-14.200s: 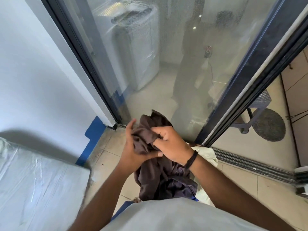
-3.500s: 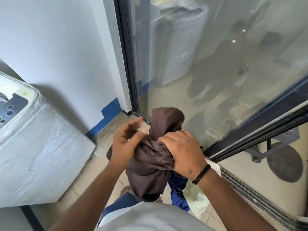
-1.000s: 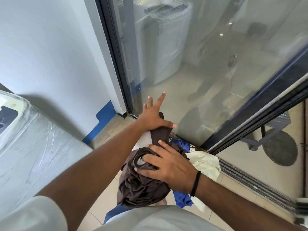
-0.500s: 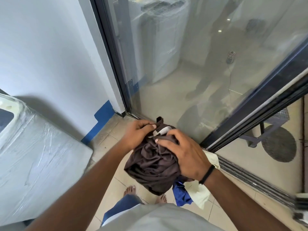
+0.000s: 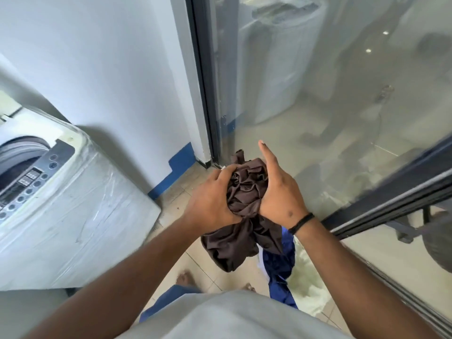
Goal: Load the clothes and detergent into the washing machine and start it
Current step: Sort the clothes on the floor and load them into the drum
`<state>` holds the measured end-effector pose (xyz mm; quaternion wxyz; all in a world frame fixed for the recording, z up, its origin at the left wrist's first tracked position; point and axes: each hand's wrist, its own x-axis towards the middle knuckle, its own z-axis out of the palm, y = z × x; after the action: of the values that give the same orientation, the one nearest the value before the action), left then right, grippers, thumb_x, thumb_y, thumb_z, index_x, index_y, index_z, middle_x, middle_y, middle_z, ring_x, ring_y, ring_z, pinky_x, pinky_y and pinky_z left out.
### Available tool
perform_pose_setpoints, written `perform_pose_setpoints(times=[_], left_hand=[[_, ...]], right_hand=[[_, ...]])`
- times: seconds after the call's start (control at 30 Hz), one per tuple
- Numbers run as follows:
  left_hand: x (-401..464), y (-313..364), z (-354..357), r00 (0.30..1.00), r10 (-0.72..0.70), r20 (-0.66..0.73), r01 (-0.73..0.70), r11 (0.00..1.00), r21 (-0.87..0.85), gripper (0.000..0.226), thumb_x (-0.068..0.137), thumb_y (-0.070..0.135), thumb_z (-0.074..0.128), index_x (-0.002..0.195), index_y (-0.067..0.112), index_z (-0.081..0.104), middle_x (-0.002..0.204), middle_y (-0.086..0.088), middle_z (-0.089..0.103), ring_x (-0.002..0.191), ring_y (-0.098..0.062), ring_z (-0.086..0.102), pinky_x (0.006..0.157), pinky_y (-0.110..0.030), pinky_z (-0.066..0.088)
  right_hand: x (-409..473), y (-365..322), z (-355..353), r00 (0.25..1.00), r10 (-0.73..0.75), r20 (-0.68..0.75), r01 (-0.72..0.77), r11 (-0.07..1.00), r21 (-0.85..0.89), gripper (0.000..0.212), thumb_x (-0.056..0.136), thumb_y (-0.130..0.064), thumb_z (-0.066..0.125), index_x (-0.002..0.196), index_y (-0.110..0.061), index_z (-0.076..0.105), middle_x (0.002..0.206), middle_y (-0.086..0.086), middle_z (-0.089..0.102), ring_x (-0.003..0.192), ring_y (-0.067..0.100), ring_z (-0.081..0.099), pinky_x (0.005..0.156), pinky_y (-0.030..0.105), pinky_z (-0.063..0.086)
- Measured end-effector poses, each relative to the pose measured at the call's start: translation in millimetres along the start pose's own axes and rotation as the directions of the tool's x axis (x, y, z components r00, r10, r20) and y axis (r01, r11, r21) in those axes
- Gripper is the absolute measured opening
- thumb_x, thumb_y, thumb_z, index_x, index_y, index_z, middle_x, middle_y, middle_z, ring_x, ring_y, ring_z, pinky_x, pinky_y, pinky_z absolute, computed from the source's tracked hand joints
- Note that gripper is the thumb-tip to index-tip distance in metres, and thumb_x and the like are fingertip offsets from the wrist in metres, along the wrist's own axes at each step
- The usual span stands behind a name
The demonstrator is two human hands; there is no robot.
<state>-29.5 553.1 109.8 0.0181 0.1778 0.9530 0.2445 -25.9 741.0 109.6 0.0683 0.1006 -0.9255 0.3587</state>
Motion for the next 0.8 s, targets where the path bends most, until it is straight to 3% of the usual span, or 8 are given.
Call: perform_pose_setpoints(times=[0.1,0.23,0.4,0.53,0.63,0.8], left_hand=[[-4.4,-29.7,-13.4,0.99,-0.051,-0.129,0.032,0.989,-0.143,0.097,0.058,0.066,0.077,0.143,0.033,0.043,0.126,0.007,0.063,0.111,-0.017,0.062,0.086,-0.032,0.052],[-12.0,-69.2,-37.6,0.963,-0.112,-0.243,0.07,0.982,-0.174,0.093,0.059,0.075,0.073,0.139,0.035,0.049,0.12,0.01,0.065,0.106,-0.014,0.064,0.087,-0.038,0.055],[-28.5,-124.4,-88.7,0.901,-0.164,-0.401,0.1,0.979,-0.177,0.09,0.057,0.072,0.077,0.135,0.036,0.052,0.118,0.009,0.065,0.104,-0.015,0.066,0.086,-0.037,0.056],[-51.0,-175.7,-130.5,0.828,-0.229,-0.511,0.157,0.971,-0.179,0.084,0.058,0.07,0.075,0.132,0.037,0.053,0.116,0.01,0.065,0.101,-0.016,0.066,0.085,-0.037,0.055],[-73.2,-219.7,-159.5,0.727,-0.304,-0.616,0.199,0.951,-0.235,0.085,0.059,0.067,0.08,0.132,0.034,0.055,0.119,0.01,0.065,0.106,-0.014,0.065,0.087,-0.039,0.055],[-110.3,-283.3,-202.1,0.585,-0.367,-0.723,0.225,0.93,-0.29,0.087,0.059,0.057,0.091,0.133,0.029,0.056,0.121,0.009,0.063,0.111,-0.012,0.063,0.091,-0.041,0.054]], right_hand=[[22.0,-18.6,16.5,0.999,-0.049,0.025,0.048,0.998,0.032,0.115,0.066,-0.011,0.081,0.154,-0.042,0.014,0.137,-0.002,0.058,0.118,0.02,0.06,0.096,0.038,0.053],[53.4,-51.1,42.3,0.978,-0.207,0.028,0.207,0.978,0.002,0.103,0.064,-0.012,0.085,0.151,-0.029,0.031,0.128,-0.011,0.053,0.12,0.016,0.047,0.095,0.035,0.052],[98.0,-107.6,82.5,0.925,-0.378,0.041,0.378,0.926,0.013,0.11,0.062,-0.026,0.089,0.153,-0.027,0.028,0.142,-0.003,0.039,0.135,0.018,0.033,0.113,0.037,0.037],[125.0,-158.0,117.5,0.905,-0.407,0.122,0.39,0.91,0.14,0.128,0.06,-0.049,0.089,0.158,-0.03,0.009,0.156,-0.006,0.027,0.145,0.009,0.025,0.118,0.034,0.029],[147.4,-192.5,148.5,0.909,-0.368,0.195,0.321,0.917,0.237,0.136,0.053,-0.059,0.09,0.156,-0.04,0.003,0.156,-0.008,0.026,0.144,0.008,0.03,0.117,0.038,0.034],[177.6,-249.1,211.9,0.919,-0.359,0.165,0.259,0.862,0.436,0.129,0.051,-0.051,0.095,0.155,-0.037,0.019,0.15,-0.011,0.037,0.139,0.0,0.037,0.115,0.033,0.038]])
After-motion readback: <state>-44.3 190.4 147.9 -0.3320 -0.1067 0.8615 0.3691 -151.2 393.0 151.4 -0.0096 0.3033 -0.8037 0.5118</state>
